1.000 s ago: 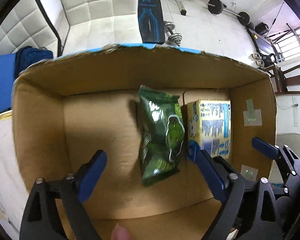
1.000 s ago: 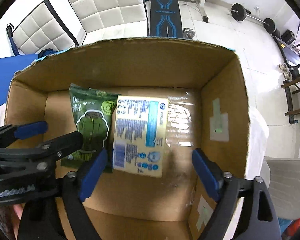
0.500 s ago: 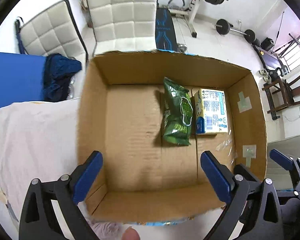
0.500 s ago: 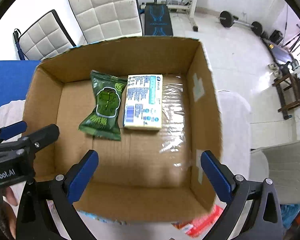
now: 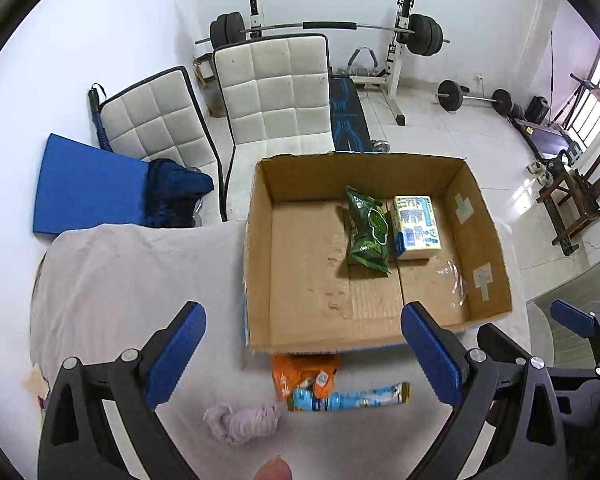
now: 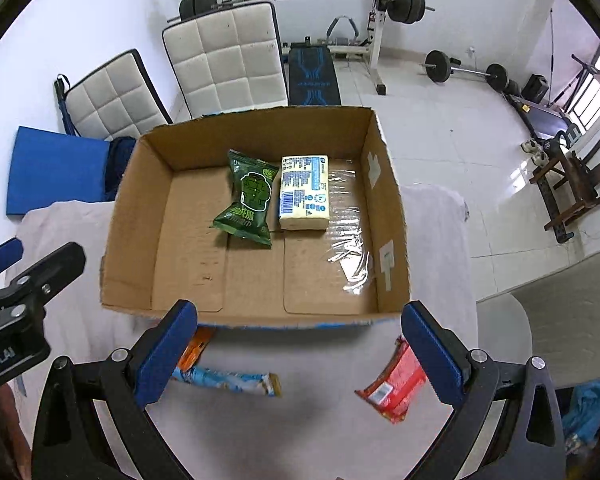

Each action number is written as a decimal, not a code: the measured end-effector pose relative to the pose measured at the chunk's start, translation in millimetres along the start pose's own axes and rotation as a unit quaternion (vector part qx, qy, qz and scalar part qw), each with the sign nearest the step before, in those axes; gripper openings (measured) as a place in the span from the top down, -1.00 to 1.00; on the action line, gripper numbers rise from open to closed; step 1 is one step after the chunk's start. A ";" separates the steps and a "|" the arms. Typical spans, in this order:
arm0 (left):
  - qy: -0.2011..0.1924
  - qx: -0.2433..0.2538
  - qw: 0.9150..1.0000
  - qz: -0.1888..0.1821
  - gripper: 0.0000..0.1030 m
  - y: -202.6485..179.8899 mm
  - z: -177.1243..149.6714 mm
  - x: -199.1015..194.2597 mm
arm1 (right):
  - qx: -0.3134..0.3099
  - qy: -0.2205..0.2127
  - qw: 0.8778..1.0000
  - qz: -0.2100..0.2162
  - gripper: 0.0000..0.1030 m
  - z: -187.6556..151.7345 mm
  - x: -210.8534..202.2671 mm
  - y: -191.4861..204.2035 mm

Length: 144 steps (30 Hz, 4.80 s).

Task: Organize soft objects

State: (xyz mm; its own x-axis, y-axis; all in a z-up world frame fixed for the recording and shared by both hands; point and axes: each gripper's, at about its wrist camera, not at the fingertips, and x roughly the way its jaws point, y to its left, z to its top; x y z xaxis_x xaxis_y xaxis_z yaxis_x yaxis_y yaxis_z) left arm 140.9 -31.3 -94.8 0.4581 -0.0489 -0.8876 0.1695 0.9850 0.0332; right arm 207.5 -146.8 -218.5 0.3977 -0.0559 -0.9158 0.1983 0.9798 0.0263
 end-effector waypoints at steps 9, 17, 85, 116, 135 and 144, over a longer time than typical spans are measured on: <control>0.014 -0.037 0.999 -0.004 -0.95 -8.1 -38.9 -20.0 | 0.051 0.017 0.998 0.020 -1.00 -41.5 -19.1 -45.9; 0.107 -0.115 0.987 0.021 -0.95 2.6 -108.0 40.6 | 0.177 0.123 0.976 -0.010 -1.00 -102.5 68.1 -142.3; 0.238 -0.096 0.966 -0.027 -0.24 -61.7 -217.3 100.7 | 0.012 0.231 0.973 0.013 0.03 -144.8 163.1 -57.2; 0.226 -0.404 0.886 -0.025 0.05 113.8 -238.8 139.0 | 0.014 0.236 0.972 -0.004 -0.02 -140.4 168.4 -48.4; 0.129 -0.172 0.976 -0.044 0.22 33.1 -209.3 24.7 | -0.006 0.162 0.986 0.042 0.09 -131.3 82.7 -49.6; 0.077 -0.083 0.990 -0.079 0.22 -15.6 -124.9 -10.9 | -0.029 0.109 0.991 0.072 0.09 -89.7 9.0 -38.9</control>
State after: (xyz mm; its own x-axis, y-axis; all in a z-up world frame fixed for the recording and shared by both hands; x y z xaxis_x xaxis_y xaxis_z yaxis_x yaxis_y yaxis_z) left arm 24.2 -25.4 -143.1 0.2971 -0.1921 -0.9353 0.0773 0.9812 -0.1770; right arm 123.0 -168.1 -263.8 0.2145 0.1227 -0.9690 0.0984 0.9843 0.1465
